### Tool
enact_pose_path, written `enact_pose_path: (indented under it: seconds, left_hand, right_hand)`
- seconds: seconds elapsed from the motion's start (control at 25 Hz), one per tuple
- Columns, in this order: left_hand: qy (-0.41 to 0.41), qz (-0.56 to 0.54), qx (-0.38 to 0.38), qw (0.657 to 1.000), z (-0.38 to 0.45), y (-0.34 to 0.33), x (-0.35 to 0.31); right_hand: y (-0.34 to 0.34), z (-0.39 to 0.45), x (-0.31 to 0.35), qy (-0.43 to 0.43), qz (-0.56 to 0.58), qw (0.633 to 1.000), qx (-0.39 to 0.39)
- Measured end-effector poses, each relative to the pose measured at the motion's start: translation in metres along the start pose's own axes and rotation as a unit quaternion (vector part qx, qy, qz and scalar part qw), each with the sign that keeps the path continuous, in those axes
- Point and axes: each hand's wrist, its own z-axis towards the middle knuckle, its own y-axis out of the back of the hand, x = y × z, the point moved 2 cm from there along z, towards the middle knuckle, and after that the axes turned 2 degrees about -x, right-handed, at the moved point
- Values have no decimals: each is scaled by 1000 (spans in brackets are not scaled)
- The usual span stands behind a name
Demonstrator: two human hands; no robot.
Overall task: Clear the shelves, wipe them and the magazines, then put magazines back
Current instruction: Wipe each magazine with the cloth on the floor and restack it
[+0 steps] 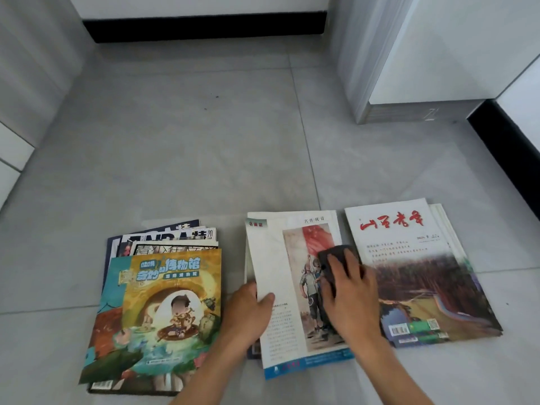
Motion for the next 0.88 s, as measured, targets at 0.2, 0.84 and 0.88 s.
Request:
enact_pose_path:
  seconds: [0.2,0.84,0.88]
  left_hand:
    - [-8,12,-13,1000,7,4,8]
    - [-6,8,-104,995,6,6,10]
    - [-5,2,-100,995,7,5,11]
  right_hand:
    - [-18,-49,52,213,44,975,47]
    - [-26,54,41,-59,17,998,-9]
    - [-31,53,64,-37,26,999,-3]
